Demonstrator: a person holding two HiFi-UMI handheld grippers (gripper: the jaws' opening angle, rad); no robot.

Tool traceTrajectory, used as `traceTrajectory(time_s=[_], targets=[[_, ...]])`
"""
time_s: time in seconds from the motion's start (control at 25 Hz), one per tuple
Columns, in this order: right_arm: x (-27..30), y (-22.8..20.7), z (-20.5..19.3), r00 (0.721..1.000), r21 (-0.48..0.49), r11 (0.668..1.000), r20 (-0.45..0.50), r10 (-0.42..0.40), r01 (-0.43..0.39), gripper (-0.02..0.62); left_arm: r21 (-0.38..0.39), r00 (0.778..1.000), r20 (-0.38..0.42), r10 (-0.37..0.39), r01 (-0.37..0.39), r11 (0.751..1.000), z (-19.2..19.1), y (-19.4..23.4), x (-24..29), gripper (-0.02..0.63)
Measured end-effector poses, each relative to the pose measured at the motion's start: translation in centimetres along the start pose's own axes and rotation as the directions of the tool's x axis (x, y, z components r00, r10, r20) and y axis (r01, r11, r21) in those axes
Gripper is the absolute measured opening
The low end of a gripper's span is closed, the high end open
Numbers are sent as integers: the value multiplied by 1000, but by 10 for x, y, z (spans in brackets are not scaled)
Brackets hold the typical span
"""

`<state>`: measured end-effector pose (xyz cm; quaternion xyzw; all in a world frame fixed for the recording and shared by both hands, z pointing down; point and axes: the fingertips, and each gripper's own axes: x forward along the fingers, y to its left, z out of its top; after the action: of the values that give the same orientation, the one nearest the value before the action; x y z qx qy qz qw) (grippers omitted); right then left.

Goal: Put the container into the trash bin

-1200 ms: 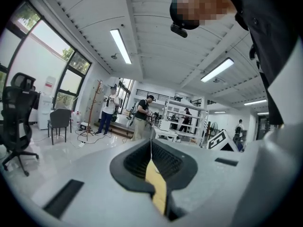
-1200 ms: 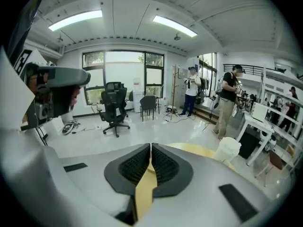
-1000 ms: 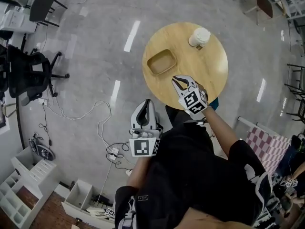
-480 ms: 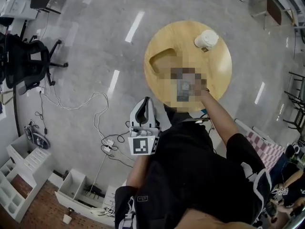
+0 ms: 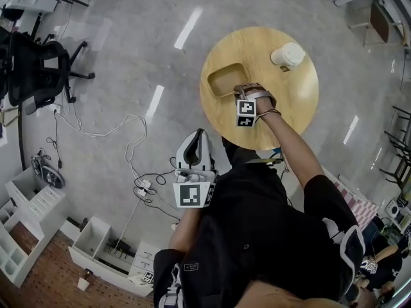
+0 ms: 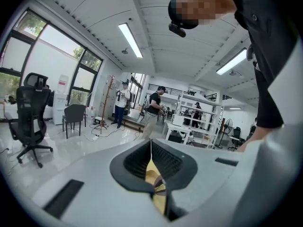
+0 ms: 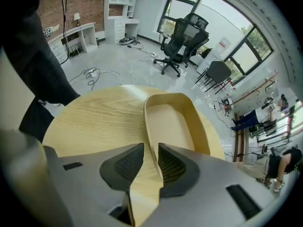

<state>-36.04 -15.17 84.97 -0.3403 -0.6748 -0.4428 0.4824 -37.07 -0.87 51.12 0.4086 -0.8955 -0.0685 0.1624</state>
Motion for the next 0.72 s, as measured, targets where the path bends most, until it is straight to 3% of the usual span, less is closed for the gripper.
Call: traceTrajectory(time_s=[0.48,0.72], targets=[[13,6,3,999,-43,999,-41,-6,4,54,1,1000,18,-6,6,1000,4,3,-15,14],[2,20,6,998,3,1000,-58,-18,18,37,4,1000,21,-18,18,1000,6,4,-32,14]])
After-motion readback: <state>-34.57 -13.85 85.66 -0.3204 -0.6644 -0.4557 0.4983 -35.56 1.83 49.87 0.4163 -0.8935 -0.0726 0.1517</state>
